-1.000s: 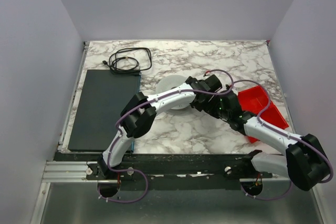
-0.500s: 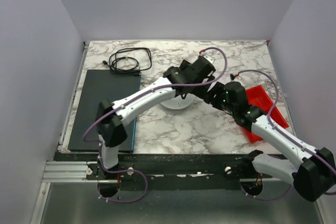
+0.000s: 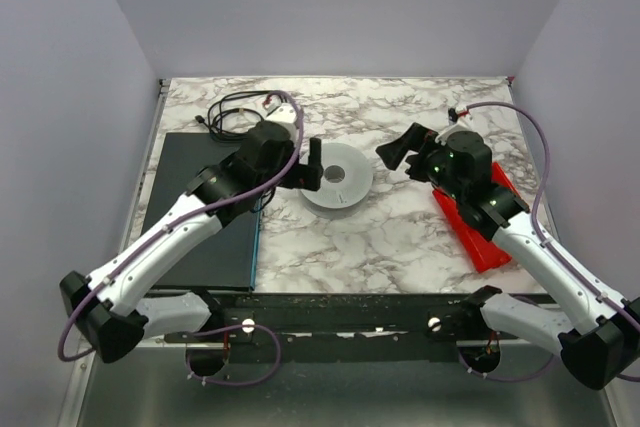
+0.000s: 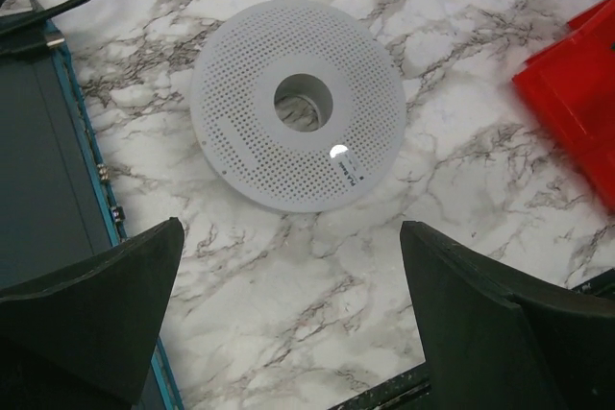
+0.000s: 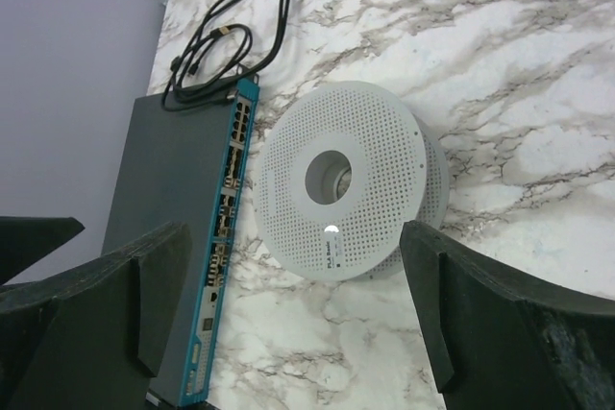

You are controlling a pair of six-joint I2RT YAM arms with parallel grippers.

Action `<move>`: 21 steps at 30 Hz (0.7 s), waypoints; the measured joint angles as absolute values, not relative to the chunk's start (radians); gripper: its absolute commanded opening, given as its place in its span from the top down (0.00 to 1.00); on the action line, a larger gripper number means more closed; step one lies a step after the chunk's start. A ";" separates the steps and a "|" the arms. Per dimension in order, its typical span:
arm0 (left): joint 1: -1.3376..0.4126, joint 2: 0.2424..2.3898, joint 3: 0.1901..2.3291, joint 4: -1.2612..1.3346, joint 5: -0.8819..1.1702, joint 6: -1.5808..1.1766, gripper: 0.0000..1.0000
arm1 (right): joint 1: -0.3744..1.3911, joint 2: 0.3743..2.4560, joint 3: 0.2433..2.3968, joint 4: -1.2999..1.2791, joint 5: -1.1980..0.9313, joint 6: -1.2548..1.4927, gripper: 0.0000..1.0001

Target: Wrap the cables

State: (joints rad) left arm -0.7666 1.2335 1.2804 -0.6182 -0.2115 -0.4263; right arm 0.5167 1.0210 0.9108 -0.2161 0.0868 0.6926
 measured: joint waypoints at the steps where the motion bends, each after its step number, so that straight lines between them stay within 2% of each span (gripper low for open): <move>1: -0.742 1.180 1.225 -0.602 -0.197 -0.439 0.01 | 0.517 1.021 0.915 -0.215 0.085 0.688 0.00; 8: -0.686 0.977 1.082 -0.567 -0.190 -0.477 0.01 | 0.517 1.024 0.930 -0.210 0.091 0.671 0.00; 21: -0.682 0.987 1.073 -0.538 -0.191 -0.508 0.01 | 0.517 1.027 0.930 -0.203 0.159 0.684 0.00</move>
